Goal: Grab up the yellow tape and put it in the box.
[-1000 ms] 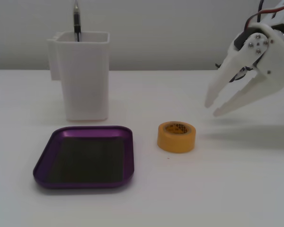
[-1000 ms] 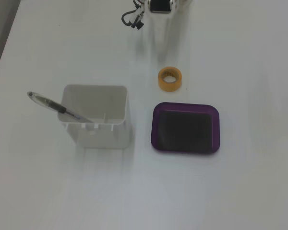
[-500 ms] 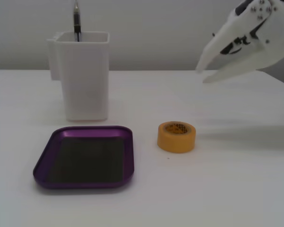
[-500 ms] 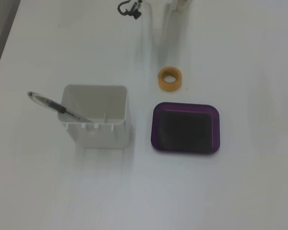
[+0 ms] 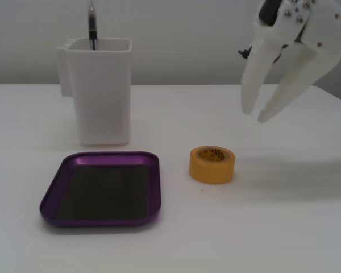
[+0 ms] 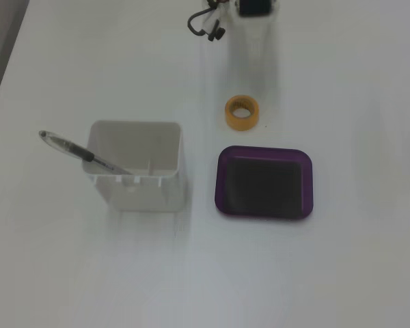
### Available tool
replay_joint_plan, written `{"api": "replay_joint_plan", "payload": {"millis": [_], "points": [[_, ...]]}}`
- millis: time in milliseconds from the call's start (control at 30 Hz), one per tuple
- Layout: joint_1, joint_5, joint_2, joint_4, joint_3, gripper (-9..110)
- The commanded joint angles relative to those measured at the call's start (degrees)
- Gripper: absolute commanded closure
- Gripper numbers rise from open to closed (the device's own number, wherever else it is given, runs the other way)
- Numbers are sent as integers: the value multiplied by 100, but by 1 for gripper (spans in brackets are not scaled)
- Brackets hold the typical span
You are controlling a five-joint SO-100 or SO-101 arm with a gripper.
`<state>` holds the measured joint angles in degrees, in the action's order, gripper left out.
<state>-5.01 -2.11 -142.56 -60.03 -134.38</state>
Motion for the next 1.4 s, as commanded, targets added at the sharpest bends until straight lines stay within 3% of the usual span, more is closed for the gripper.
{"api": "replay_joint_plan", "payload": {"millis": [0,200,700,933,1367], "points": [[-193,-35,237,-35,237,95],[-202,9,510,-35,211,85],[-185,-53,1934,562,105,85],[404,-62,2681,1107,114,85],[-220,-44,1995,378,853,85]]}}
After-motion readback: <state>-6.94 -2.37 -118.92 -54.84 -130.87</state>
